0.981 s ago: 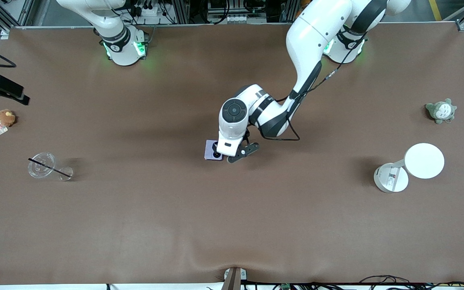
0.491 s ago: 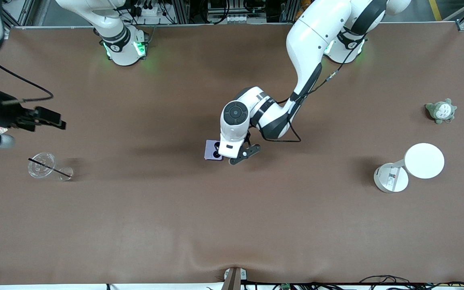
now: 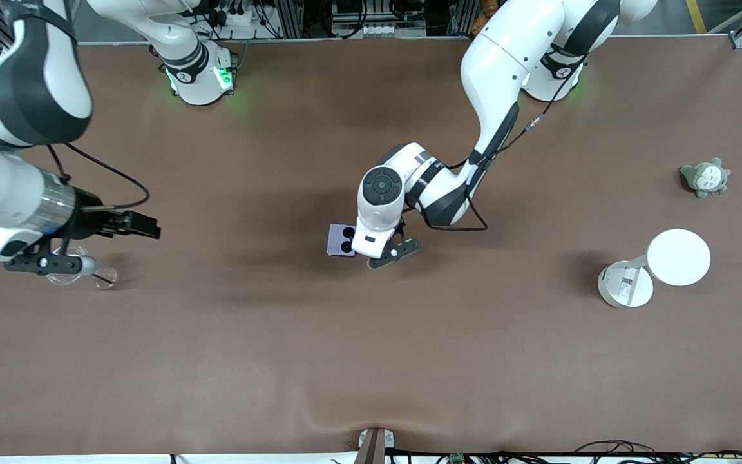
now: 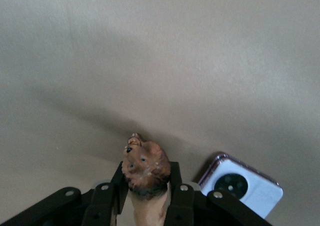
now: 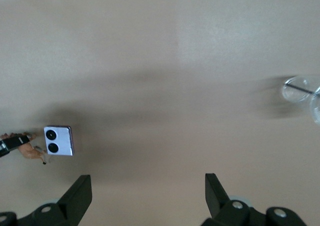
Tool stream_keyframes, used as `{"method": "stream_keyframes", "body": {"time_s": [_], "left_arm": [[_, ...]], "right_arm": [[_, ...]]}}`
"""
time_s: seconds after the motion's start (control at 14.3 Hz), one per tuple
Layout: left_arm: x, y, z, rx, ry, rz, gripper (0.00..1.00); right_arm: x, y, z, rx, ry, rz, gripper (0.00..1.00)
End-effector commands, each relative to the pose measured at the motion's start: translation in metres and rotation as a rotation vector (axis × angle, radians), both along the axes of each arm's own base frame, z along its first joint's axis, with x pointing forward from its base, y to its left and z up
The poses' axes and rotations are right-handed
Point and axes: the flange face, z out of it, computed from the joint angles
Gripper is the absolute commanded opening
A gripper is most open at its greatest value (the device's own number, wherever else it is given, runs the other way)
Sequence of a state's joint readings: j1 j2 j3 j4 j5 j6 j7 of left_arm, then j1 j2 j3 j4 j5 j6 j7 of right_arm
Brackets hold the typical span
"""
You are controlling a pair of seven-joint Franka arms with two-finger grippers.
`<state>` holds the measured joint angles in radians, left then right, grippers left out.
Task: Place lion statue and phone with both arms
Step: 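Grasp the lion with the left gripper while the right gripper reaches the phone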
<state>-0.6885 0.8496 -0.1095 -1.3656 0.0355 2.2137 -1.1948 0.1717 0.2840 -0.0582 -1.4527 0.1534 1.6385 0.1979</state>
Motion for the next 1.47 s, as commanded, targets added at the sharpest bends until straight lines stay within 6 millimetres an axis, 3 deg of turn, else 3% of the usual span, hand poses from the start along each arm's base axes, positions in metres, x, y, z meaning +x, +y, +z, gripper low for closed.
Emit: {"method": "stream_keyframes", "body": {"time_s": [0.0, 0.14, 0.28, 0.42, 0.56, 0.77, 0.91, 1.05, 1.19, 1.33, 1.4], "left_arm": [[0.021, 0.026, 0.025, 0.050, 0.000, -0.077, 0.00], [0.042, 0.052, 0.047, 0.053, 0.000, -0.104, 0.00], [0.053, 0.071, 0.060, 0.060, 0.008, -0.137, 0.00], [0.069, 0.098, 0.084, 0.061, 0.011, -0.187, 0.00], [0.084, 0.132, 0.112, 0.067, 0.029, -0.236, 0.00], [0.099, 0.184, 0.136, 0.077, 0.081, -0.334, 0.00], [0.107, 0.215, 0.139, 0.075, 0.094, -0.355, 0.00], [0.116, 0.253, 0.127, 0.079, 0.122, -0.327, 0.00], [0.118, 0.292, 0.107, 0.079, 0.152, -0.304, 0.00], [0.115, 0.318, 0.085, 0.072, 0.156, -0.313, 0.00], [0.113, 0.327, 0.071, 0.078, 0.146, -0.337, 0.00]], "right_arm": [[0.013, 0.012, -0.021, -0.001, 0.000, -0.028, 1.00], [0.021, 0.056, -0.064, -0.018, 0.020, 0.030, 1.00], [0.035, 0.072, -0.117, -0.025, 0.025, 0.041, 1.00], [0.035, 0.097, -0.162, -0.041, 0.058, 0.076, 1.00], [0.034, 0.110, -0.189, -0.046, 0.084, 0.088, 1.00], [0.031, 0.167, -0.219, -0.036, -0.004, 0.149, 1.00], [0.026, 0.197, -0.250, -0.024, -0.036, 0.173, 1.00], [0.003, 0.244, -0.266, -0.019, -0.016, 0.177, 1.00], [-0.016, 0.281, -0.269, -0.031, -0.017, 0.104, 1.00], [-0.039, 0.317, -0.273, -0.039, -0.024, 0.133, 1.00], [-0.043, 0.325, -0.278, -0.037, -0.032, 0.143, 1.00]]}}
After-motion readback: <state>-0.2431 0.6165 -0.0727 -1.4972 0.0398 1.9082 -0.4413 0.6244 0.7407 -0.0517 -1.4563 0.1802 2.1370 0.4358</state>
